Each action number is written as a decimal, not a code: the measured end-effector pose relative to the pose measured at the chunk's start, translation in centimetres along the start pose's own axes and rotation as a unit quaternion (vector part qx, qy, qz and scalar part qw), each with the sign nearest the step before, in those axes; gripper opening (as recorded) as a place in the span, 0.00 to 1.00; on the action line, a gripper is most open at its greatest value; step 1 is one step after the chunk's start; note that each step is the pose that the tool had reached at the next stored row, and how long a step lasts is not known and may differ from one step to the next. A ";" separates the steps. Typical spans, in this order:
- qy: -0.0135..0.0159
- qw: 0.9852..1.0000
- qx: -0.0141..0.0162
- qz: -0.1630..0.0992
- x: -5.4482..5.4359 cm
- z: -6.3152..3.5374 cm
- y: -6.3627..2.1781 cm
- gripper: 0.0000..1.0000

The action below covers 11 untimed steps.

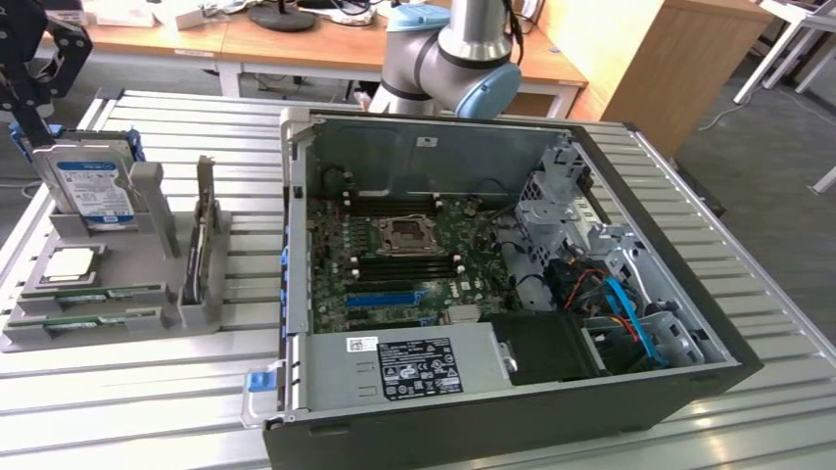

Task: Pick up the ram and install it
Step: 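Pick up the ram and move it above insertion slot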

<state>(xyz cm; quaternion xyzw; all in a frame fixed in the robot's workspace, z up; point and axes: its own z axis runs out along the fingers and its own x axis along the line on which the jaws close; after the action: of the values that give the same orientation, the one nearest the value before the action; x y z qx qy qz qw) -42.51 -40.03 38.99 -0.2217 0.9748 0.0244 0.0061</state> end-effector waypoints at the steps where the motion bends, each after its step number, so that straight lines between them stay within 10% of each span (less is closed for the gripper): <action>1: 0.000 1.000 0.000 -0.009 0.0 0.00 0.00 0.11; 11: 0.004 0.995 -0.002 -0.100 0.0 0.00 0.00 0.11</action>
<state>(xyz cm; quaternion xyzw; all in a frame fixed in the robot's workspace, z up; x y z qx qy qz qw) -42.51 -40.03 38.99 -0.3182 0.9477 0.0249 0.0036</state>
